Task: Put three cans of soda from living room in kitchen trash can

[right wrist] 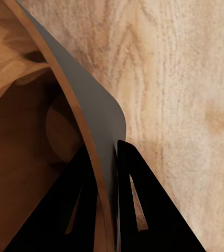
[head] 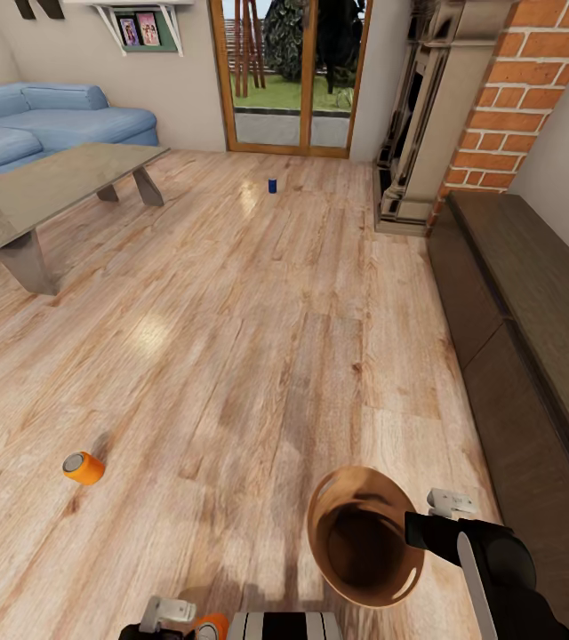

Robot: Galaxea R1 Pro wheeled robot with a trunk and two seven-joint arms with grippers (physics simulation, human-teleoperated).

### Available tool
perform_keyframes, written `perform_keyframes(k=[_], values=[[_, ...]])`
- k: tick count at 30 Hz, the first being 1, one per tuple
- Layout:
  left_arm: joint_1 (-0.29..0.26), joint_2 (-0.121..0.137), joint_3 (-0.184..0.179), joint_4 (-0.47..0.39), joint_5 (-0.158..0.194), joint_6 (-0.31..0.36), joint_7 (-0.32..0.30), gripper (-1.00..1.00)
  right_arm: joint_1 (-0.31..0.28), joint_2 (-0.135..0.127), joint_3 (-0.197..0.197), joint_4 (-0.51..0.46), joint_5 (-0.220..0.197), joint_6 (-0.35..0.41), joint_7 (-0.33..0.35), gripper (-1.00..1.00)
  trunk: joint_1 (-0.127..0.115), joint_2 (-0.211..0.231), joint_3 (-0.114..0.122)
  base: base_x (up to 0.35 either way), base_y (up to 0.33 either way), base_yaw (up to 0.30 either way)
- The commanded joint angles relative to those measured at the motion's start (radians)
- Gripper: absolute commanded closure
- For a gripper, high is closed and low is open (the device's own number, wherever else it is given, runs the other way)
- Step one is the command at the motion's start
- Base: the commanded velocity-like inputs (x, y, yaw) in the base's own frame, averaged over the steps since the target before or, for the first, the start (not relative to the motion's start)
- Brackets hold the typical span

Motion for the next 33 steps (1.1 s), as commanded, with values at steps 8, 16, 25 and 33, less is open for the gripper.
perform_keyframes(k=[8,16,25,33], values=[[0.000,0.028,0.118,-0.028,0.008,-0.054,-0.028,-1.00,0.000,0.001,0.000,0.000,-0.022,0.001,0.004,1.00,0.000,0.000,0.000,0.000,0.000,0.000],[0.000,0.022,0.123,-0.034,-0.002,-0.044,-0.081,-1.00,0.000,0.000,0.000,0.000,-0.022,0.001,0.002,1.00,0.000,0.000,0.000,0.000,0.000,0.000],[0.000,0.025,0.117,-0.053,-0.002,-0.054,-0.085,-1.00,0.000,0.000,0.000,0.000,-0.020,0.001,0.001,1.00,0.000,0.000,0.000,0.000,0.000,0.000],[0.000,0.027,0.119,-0.052,-0.006,-0.054,-0.085,-1.00,0.000,0.000,0.000,0.000,-0.020,0.001,0.001,1.00,0.000,0.000,0.000,0.000,-0.141,0.000]])
